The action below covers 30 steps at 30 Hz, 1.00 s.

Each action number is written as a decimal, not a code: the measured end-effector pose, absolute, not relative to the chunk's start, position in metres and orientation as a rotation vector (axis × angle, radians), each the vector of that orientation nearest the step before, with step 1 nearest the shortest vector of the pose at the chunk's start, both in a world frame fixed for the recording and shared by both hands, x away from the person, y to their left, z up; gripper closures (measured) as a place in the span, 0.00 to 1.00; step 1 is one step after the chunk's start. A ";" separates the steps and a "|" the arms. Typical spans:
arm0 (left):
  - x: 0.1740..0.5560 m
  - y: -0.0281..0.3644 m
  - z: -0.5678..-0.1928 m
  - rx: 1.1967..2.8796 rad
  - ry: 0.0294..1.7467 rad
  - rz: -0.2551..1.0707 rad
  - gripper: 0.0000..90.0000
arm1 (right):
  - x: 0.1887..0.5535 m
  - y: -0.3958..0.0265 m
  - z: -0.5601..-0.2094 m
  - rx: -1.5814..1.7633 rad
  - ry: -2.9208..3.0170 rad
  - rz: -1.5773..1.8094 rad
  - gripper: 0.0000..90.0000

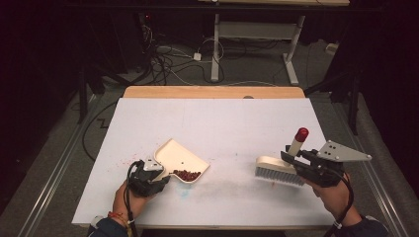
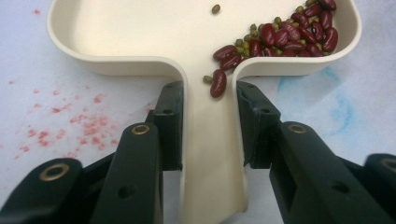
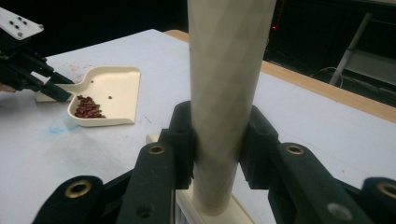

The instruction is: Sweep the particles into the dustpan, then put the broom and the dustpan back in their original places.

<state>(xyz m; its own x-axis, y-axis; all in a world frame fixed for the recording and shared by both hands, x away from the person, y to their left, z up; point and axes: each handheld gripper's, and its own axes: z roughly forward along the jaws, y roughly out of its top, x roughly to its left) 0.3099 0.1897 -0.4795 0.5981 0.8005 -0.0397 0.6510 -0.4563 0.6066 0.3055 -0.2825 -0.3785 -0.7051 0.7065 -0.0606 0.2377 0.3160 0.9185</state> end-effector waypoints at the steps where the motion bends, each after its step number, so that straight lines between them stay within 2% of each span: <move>1: 0.310 0.191 -0.479 2.243 1.150 0.347 0.71 | 0.305 -0.282 -0.378 0.832 2.137 1.372 0.78; 17: 0.327 0.208 -0.483 2.165 1.271 0.380 0.71 | 0.312 -0.273 -0.386 0.810 2.292 1.330 0.78; 30: 0.353 0.186 -0.486 2.099 1.436 0.423 0.70 | 0.354 -0.265 -0.387 0.859 2.319 1.276 0.73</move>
